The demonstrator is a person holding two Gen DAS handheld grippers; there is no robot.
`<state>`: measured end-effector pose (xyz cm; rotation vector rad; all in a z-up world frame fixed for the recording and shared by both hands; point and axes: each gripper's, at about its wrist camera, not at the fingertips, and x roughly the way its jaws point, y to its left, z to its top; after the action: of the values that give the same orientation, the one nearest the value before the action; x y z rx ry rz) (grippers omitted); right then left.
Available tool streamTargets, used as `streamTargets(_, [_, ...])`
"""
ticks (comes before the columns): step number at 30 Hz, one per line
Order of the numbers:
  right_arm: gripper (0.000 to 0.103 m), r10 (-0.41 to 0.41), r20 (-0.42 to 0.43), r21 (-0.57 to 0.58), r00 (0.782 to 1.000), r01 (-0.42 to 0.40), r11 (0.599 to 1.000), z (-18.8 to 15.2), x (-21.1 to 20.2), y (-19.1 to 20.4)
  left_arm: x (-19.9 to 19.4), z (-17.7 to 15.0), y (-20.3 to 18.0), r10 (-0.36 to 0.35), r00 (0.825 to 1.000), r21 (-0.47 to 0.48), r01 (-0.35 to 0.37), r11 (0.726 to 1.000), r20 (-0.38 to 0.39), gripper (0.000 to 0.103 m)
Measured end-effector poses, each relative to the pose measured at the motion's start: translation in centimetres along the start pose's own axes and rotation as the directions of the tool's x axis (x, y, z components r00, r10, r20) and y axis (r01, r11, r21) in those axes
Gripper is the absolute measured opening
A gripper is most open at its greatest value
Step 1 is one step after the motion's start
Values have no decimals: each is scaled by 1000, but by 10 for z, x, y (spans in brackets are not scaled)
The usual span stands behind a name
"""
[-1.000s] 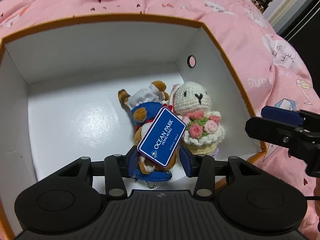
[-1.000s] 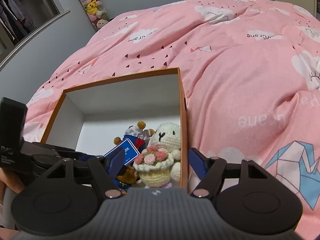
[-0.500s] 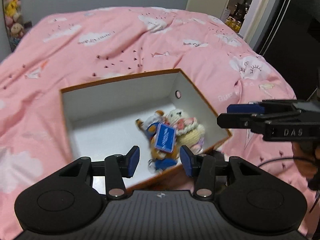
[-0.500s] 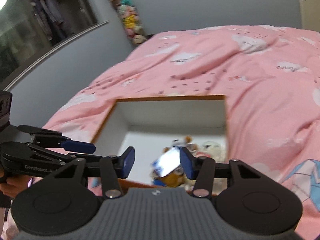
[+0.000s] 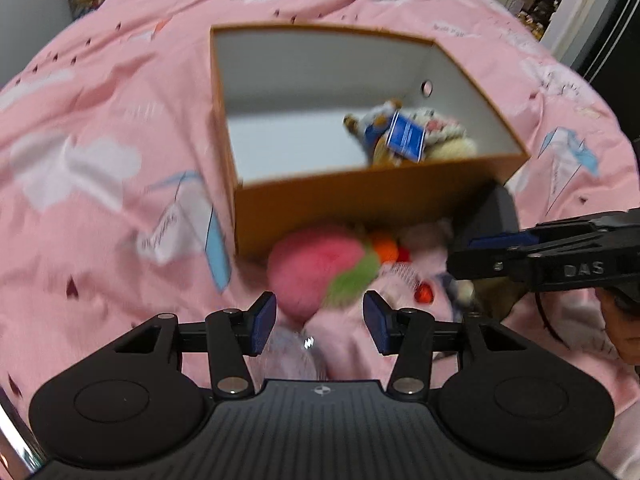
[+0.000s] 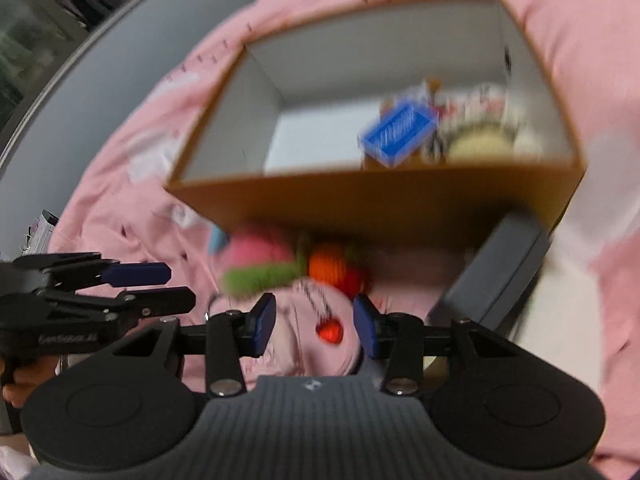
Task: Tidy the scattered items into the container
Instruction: 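Move both grippers back toward the remaining items beside the box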
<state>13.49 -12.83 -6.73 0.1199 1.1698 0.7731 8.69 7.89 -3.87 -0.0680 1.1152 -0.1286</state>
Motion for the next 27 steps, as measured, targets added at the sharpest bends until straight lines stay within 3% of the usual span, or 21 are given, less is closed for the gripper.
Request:
streamTargets(5, [47,-5,-78,43,997,8,999,-14,21,-6,10,-12,-2,-19,999,-10,19,1000,-37,56])
streamTargets(9, [48,-33,-89,49,995,37,998,-16,23,-8,19,-18,-1,-27,997,-26,25,999,-66,56])
streamTargets(15, [48,-53,-117,33,992,58,998,-15,30,-8,28,-24,-1,-29,994,-40,25,999,-104,44])
streamTargets(18, [43,-38,-139,32,990,43,999,-13,37,-8,29,-24,0,-13,994,-42,9,999,-112,42])
streamTargets(20, [27,-57,-142,23,988,61,998,-11,35,-6,27,-24,0,-3,993,-40,-2,999,-119,41])
streamTargets(22, [20,-44,-129,19,991,47,999,-8,25,-5,20,-23,-2,2,994,-16,-4,1000,-113,39])
streamTargets(27, [16,23,-41,-6,999,-24,1000,0,-14,7,-9,-18,-7,-85,996,-19,85,996,-9,39])
